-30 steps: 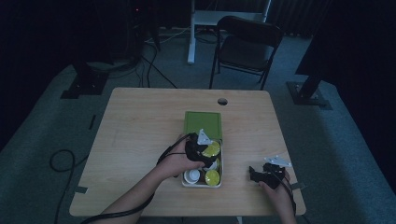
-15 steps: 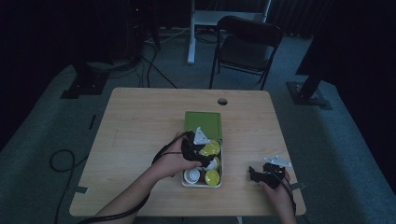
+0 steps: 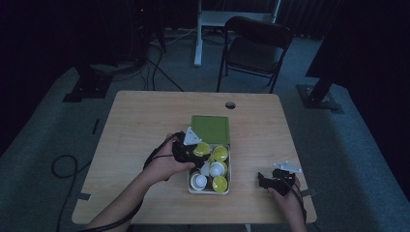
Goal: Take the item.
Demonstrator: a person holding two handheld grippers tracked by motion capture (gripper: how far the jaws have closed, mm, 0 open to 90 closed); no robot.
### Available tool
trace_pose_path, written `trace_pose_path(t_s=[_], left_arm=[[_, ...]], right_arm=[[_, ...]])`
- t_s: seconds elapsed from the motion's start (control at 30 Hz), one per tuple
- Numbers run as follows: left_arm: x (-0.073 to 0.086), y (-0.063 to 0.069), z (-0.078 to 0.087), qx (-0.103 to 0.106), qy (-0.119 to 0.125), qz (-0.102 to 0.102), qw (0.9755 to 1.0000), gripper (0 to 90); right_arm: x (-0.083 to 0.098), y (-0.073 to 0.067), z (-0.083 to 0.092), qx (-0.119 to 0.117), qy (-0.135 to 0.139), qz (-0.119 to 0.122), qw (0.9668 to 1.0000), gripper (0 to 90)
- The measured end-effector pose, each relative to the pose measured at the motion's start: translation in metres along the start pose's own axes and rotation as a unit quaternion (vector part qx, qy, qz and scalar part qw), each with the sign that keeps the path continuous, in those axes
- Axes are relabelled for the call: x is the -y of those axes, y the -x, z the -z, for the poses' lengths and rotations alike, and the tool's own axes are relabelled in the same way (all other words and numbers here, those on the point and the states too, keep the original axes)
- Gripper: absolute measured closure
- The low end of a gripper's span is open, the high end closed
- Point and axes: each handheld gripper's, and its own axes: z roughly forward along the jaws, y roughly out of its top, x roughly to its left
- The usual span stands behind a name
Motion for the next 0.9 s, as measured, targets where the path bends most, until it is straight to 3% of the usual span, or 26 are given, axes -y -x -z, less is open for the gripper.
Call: trace_pose_path(t_s=[0.57, 0.87, 0.9], left_arm=[[0.037, -0.043, 0.020, -0.033, 0.002, 0.050, 0.9982, 38.2], [0.059, -0.070, 0.030, -0.071, 0.012, 0.087, 0.9936, 38.1], [0.066, -0.076, 0.031, -0.081, 0.010, 0.094, 0.9922, 38.2]], right_arm=[[0.000, 0.000, 0.000, 0.000, 0.000, 0.001, 1.0000, 12.3], [0.000, 0.000, 0.000, 0.000, -0.001, -0.001, 1.0000, 12.3], [0.000, 0.000, 0.000, 0.000, -0.001, 0.000, 1.0000, 12.3]])
